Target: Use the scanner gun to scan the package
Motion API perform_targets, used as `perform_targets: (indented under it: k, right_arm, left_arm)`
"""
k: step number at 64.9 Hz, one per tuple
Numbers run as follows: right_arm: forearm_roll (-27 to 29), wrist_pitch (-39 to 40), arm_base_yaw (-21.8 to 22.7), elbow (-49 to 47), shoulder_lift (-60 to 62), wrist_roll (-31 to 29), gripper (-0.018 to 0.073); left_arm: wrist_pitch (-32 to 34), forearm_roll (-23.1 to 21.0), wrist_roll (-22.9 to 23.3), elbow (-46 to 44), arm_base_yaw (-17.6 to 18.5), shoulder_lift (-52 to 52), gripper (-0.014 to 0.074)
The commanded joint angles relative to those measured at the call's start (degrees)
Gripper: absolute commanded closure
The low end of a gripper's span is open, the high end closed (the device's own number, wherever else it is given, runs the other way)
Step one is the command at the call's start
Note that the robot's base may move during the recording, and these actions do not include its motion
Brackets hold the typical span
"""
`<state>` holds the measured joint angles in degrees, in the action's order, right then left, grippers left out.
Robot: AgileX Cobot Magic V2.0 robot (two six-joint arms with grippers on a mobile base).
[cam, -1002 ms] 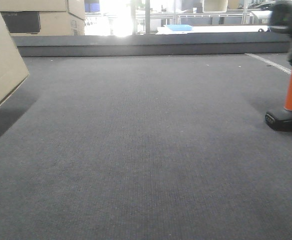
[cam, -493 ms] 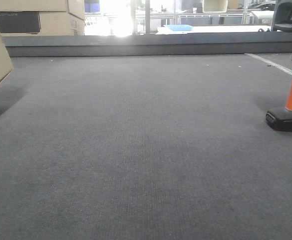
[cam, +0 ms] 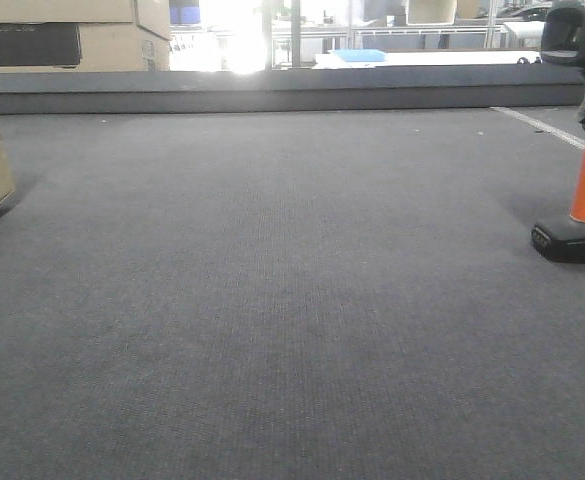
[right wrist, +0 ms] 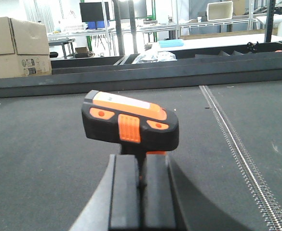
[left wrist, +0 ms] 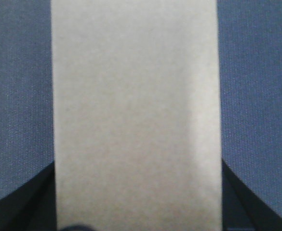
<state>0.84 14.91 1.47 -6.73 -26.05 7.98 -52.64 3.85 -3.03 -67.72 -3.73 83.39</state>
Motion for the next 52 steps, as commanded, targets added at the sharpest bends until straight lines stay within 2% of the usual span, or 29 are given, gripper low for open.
perform_targets:
  k: [1, 15, 18, 25, 31, 40, 46, 52]
  right_arm:
    - [-0.5, 0.3, 0.0, 0.2, 0.3, -0.5, 0.0721]
    - [-0.5, 0.3, 0.0, 0.2, 0.3, -0.5, 0.0721]
    - [-0.5, 0.3, 0.0, 0.2, 0.3, -0.5, 0.0721]
    - [-0.5, 0.3, 0.0, 0.2, 0.3, -0.5, 0.0721]
    - [-0.5, 0.3, 0.0, 0.2, 0.3, -0.5, 0.0721]
    - [-0.5, 0.4, 0.0, 0.2, 0.3, -0.5, 0.0721]
    - [-0.5, 0.4, 0.0, 0.2, 0.3, -0.5, 0.0721]
    - [-0.5, 0.6, 0.0, 0.2, 0.3, -0.5, 0.0721]
  left_arm:
    - [0.9, -0.2, 0.0, -0.4, 0.1, -0.3, 0.0707]
    - [0.3, -0.5, 0.0, -0.4, 0.1, -0.3, 0.0703]
    - [0.0, -0.5, 0.0, -0.4, 0.1, -0.3, 0.0671]
    - [-0.1, -0.5, 0.0, -0.4, 0.1, -0.3, 0.0533]
    - [-0.1, -0.5, 0.0, -0.4, 0.1, -0.3, 0.0354]
    - [-0.1, -0.5, 0.0, -0.4, 0.1, -0.3, 0.014]
    - [-0.1, -0.5, 0.0, -0.4, 0.1, -0.3, 0.0052]
    - [0.1, -0.5, 0.0, -0.4, 0.1, -0.3, 0.0022]
